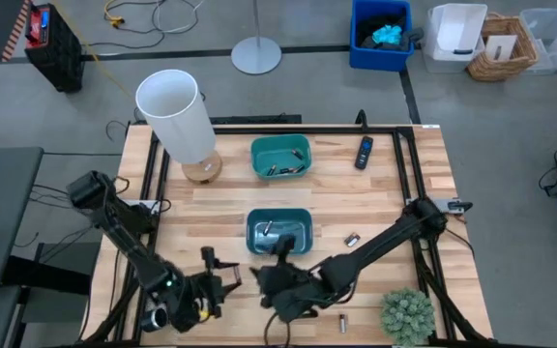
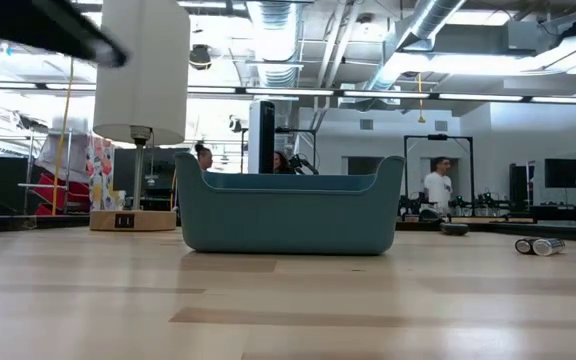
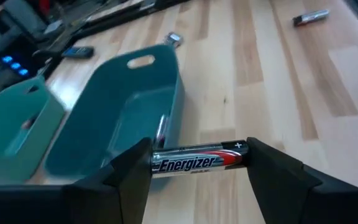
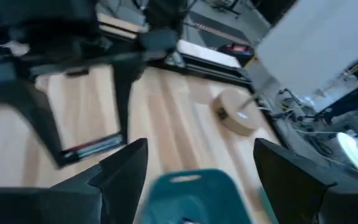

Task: Sort batteries
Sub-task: Put the silver battery into the blue bin

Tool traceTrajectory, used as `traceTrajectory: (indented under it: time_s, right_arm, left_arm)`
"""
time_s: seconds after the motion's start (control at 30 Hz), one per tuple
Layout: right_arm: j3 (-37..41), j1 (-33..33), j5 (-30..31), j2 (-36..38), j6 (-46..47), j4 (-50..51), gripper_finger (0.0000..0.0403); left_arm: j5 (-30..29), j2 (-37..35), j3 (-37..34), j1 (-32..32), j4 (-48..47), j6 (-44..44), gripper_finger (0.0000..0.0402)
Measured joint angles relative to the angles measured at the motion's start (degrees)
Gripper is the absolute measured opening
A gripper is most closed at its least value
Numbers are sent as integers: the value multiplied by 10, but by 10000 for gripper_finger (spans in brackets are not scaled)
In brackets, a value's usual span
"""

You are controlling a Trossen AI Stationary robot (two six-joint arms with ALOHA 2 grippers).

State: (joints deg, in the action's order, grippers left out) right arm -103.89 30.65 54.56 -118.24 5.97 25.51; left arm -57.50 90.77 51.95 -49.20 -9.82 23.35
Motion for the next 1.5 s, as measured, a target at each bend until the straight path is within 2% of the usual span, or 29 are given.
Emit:
traceTrajectory:
  time_s: [0.13,0.27,0.4,0.63,0.93,1.5]
  right_arm:
    - [83,-4,20,72,8,-13,311]
    - [178,3,60,142,54,-15,311]
    - [267,22,106,208,118,-18,311]
    - [372,46,138,277,208,-15,311]
    - [389,45,139,306,212,-6,311]
    - [389,27,130,309,197,3,311]
  left_arm:
    - [51,-16,-27,54,111,-115,224]
    - [103,-29,-44,112,191,-196,224]
    - [202,-27,-54,177,242,-231,224]
    - [291,-26,-54,258,290,-274,224]
    - [378,-25,-54,318,288,-271,224]
    - [420,-25,-53,364,289,-285,227]
